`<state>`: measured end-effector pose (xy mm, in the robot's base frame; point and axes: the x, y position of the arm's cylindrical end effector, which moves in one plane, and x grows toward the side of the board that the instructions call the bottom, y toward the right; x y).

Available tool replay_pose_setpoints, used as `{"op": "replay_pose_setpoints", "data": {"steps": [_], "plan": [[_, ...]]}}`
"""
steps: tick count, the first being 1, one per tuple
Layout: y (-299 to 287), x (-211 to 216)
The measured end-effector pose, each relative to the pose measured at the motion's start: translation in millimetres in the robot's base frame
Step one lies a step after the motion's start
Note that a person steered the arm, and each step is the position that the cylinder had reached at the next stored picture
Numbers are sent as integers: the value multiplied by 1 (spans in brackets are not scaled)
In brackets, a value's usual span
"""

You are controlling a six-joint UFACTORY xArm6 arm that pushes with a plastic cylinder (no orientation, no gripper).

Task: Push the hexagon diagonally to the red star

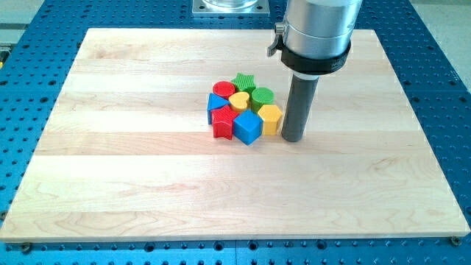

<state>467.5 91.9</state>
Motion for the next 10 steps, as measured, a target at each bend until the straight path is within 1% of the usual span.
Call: {"op": "replay_pose_setpoints", "data": {"steps": [2, 3, 6, 8, 9, 10], "plan": [[-12, 13], [5, -8], [-123, -20], [-125, -63], [-150, -85], [-197, -86]]}}
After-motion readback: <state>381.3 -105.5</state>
